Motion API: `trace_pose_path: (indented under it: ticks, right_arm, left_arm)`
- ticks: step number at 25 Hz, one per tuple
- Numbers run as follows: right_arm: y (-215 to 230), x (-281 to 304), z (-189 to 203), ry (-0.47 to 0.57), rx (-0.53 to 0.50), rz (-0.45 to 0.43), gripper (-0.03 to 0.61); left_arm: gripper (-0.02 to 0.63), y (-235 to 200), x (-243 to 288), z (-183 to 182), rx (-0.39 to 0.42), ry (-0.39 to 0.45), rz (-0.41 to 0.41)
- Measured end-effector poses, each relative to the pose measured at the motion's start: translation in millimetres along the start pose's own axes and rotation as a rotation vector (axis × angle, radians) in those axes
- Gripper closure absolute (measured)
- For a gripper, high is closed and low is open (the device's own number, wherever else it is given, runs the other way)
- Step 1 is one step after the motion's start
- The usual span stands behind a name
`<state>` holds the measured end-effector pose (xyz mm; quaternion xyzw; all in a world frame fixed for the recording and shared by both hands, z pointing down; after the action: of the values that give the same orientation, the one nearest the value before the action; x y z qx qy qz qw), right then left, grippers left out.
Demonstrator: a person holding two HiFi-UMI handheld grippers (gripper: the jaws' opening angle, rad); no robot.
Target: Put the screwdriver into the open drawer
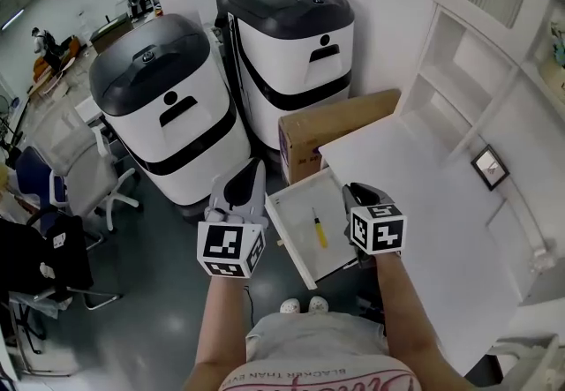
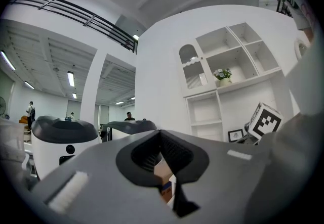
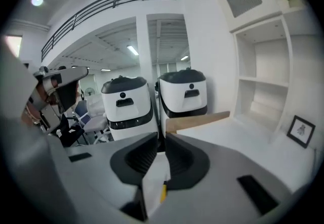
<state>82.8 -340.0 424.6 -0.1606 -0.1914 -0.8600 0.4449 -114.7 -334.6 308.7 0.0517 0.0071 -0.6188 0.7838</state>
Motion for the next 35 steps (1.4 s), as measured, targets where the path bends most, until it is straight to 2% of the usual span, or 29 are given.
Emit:
trace_pose_path:
  ticks: [5,13,19,23,27,35]
  right_arm:
    - [6.4,-33.8,-28.3,0.090,-0.048,0.047,0.566]
    - [1.9,-87.4,-71.5,0.232,-0.188,0.090,0.571]
    - [3.8,-113.9,-98.5,0.290,-0.285,0.178,0.571]
    - [0.9,-130.6,-116.6,0.375,-0.343,0.199,0.571]
    - [-7.1,-138.4,-129.8,0.413,-0.419,0.214,0.572]
    - [-15.6,-155.3,-151.1,0.483,-0.440,0.221,0.572]
  left_arm:
    - [0.606,7.1,3.6,-8.4,0.002,0.023,0.014]
    - [0.606,10.6,5.4,-27.2,-0.007,0.070,0.011]
    - [0.606,3.1,6.6,-34.8,-0.036,0.090,-0.003]
    - [0.606,3.3,7.7,-43.8,-0.042,0.110,-0.003]
    - [0.606,-1.4,8.7,-51.8,-0.060,0.126,-0.005]
    - [0.606,-5.0,7.7,-72.2,-0.060,0.167,-0.002]
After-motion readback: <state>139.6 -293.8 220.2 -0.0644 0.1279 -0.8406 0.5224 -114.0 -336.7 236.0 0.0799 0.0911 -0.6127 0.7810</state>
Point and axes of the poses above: the fingertips, and each gripper's own axes: x forward along the fingers, y to its right, z out of its underside, the point moved 2 cm from there along -x, backward along the fingers, and after that the axes turned 14 degrees about -z, right-handed, at the moved point
